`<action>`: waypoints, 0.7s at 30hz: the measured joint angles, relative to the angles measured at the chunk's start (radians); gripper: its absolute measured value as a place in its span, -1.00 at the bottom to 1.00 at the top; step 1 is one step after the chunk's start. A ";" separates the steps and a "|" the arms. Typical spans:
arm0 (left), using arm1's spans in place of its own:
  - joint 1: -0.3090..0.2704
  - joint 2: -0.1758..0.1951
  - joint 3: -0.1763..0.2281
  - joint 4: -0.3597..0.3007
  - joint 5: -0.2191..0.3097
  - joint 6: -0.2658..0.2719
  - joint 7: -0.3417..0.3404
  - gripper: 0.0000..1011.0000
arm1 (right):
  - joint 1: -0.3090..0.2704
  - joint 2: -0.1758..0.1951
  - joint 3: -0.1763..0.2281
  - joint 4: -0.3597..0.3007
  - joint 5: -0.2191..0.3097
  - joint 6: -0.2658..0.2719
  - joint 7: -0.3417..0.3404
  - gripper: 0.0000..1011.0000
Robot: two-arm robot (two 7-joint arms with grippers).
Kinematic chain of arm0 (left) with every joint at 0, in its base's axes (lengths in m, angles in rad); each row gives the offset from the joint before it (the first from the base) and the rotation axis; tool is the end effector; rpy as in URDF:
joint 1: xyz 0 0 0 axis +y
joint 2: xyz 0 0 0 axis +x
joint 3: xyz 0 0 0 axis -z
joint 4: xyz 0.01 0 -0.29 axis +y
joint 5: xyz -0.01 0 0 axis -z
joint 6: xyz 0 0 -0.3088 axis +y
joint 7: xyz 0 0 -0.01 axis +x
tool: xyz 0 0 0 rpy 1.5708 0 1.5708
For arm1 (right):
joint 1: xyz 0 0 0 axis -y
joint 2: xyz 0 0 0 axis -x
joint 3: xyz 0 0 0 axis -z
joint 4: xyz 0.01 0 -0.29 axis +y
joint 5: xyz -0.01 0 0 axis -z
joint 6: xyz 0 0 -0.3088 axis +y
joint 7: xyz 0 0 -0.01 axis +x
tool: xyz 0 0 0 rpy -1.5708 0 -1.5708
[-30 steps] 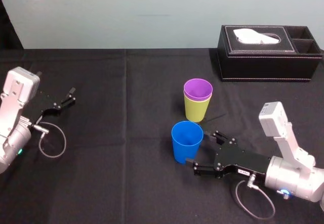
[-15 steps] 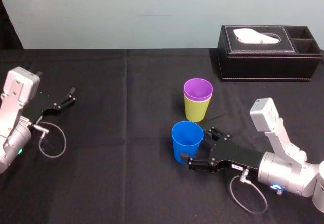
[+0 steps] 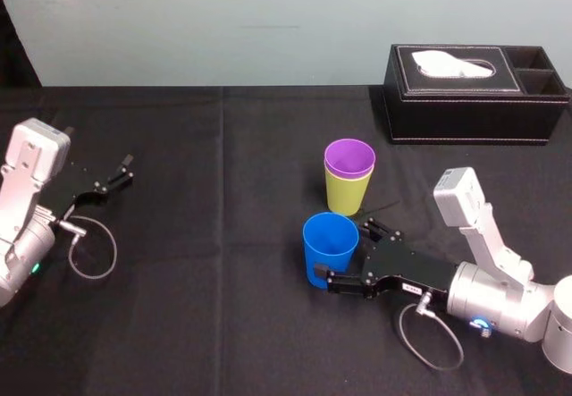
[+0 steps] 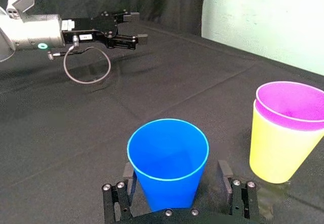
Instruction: Stack the three plastic cups sequentially using one hand.
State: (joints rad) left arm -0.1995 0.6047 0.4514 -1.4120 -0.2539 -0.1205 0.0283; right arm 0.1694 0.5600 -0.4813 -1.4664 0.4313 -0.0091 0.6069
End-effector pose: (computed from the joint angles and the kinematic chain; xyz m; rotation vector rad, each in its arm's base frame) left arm 0.3581 0.0827 -0.3023 0.3045 -0.2850 1.2480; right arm 0.3460 -0.0491 -0.3085 -0.2281 0.0436 -0.5995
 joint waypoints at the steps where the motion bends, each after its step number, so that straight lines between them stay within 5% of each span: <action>1: 0.000 0.000 0.000 0.000 0.000 0.000 0.000 1.00 | 0.001 -0.001 0.000 0.001 0.000 0.000 0.000 0.98; 21: 0.000 0.000 0.000 0.000 0.000 0.000 0.000 1.00 | 0.023 -0.033 -0.010 0.020 -0.003 -0.002 0.000 0.98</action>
State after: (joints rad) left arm -0.1995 0.6047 0.4514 -1.4120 -0.2539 -0.1205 0.0283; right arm 0.1928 0.5274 -0.4913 -1.4461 0.4281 -0.0113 0.6067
